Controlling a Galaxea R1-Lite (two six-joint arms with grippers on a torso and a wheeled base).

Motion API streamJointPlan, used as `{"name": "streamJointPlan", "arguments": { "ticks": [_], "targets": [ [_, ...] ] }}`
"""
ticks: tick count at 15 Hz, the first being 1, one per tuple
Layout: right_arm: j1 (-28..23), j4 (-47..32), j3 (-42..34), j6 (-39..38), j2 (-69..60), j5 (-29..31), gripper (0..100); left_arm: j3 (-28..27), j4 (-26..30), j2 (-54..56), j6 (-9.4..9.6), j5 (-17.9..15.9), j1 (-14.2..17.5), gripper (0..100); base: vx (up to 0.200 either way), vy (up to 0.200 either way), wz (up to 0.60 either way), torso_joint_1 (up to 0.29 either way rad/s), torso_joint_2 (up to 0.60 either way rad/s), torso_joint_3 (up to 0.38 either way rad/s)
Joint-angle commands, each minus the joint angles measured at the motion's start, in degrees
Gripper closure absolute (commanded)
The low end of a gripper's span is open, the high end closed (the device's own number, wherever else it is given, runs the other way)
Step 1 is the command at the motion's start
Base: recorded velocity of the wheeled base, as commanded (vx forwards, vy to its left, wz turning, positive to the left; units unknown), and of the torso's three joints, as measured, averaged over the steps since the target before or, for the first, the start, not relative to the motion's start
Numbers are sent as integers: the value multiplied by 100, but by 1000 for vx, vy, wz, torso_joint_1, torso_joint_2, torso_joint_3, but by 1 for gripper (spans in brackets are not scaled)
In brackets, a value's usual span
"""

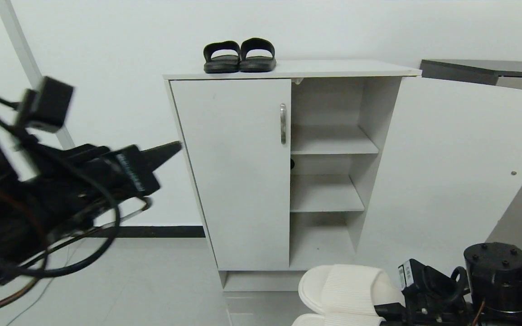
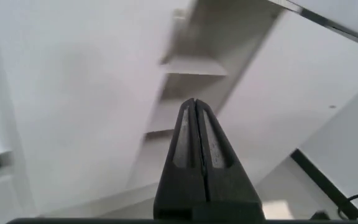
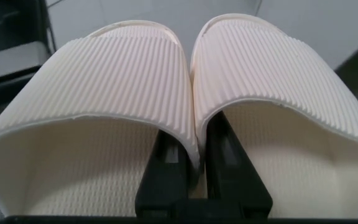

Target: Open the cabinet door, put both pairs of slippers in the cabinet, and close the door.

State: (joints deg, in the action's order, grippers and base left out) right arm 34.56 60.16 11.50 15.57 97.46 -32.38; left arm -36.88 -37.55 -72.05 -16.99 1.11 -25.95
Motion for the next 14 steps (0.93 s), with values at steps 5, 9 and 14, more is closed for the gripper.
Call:
{"name": "streamJointPlan", "arguments": {
  "ticks": [5, 9, 14],
  "targets": [
    [-2, 224, 72, -186, 238, 302, 100, 1200, 4809, 5746, 407, 1216, 1883, 100, 0, 0, 0, 0, 0, 0],
    [68, 251, 283, -502, 361, 645, 100, 2431, 4950, 7108, 785, 1260, 2657, 100, 0, 0, 0, 0, 0, 0],
    [130, 251, 345, -687, 361, 803, 100, 3380, 4124, 7205, 864, 1199, 2613, 100, 0, 0, 0, 0, 0, 0]
  ]
}}
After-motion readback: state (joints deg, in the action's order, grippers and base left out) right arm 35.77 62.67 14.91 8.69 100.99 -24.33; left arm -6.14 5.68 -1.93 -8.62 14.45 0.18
